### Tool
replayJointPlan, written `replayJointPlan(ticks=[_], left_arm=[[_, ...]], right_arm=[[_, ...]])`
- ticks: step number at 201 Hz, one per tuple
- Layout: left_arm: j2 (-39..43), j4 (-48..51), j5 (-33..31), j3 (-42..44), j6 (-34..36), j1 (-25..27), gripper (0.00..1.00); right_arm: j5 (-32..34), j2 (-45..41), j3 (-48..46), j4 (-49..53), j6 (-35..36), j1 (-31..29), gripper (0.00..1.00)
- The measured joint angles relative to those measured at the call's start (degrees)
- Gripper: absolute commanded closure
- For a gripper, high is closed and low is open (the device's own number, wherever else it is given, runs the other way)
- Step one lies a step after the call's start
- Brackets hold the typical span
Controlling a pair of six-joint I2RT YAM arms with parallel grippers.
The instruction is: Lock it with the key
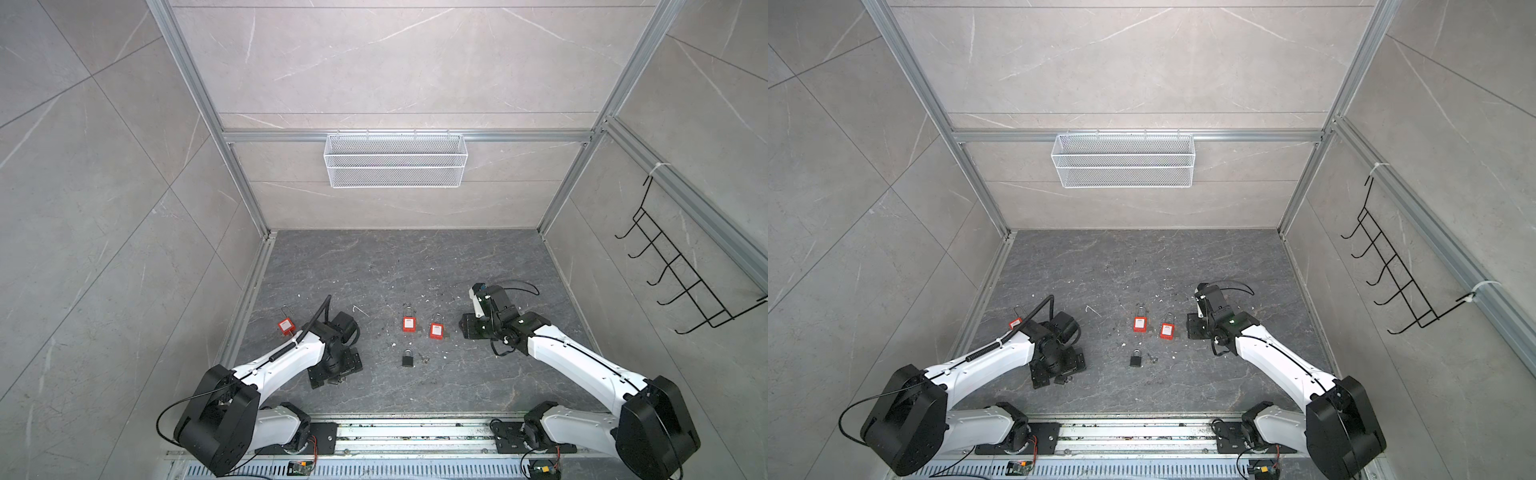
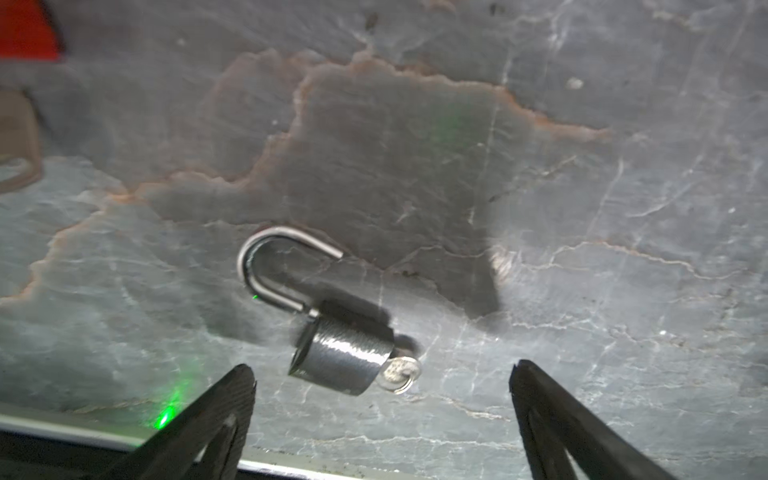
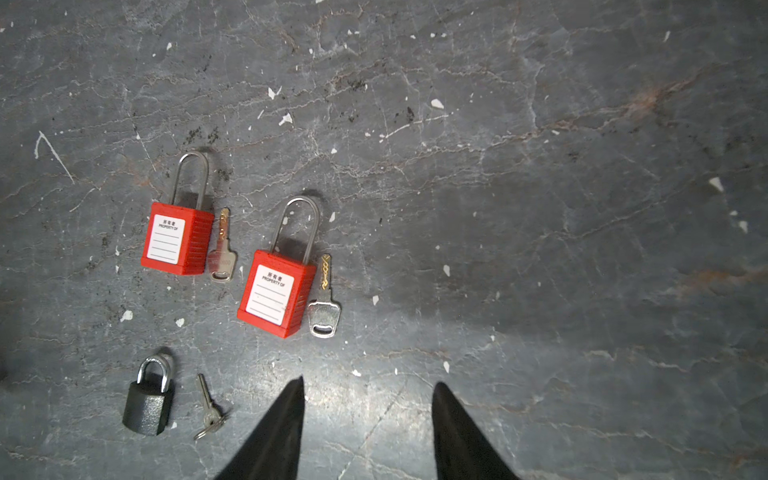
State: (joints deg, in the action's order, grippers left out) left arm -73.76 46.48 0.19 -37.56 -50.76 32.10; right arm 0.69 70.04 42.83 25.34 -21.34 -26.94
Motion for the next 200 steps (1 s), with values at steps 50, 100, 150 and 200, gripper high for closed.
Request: replayJointPlan(ticks=[50,100,150,200], left_arm=[[-2.27,-3.5,1.7,0.85,0.7,0.0,0.05],[-2.71,-3.61,1.81,0.83,1.77,0.0,0.08],[-6.86,-3.23,1.62,-2.16,4.04,0.0,0.12],[-9.07,-5.7,1.95,-4.5,6.71,0.0,0.15]], right_arm=[[0.04,0.0,-0.63,0.46,-0.02,0.0,0.52],[-0.04,-0.42,-0.63,0.37,-0.02,0.0,0.57],[-0.94,-0.31,-0.63,0.33,-0.02,0.0,0.61],[-1.33,-0.31,-0.63,0.15,-0.02,0.0,0.62]])
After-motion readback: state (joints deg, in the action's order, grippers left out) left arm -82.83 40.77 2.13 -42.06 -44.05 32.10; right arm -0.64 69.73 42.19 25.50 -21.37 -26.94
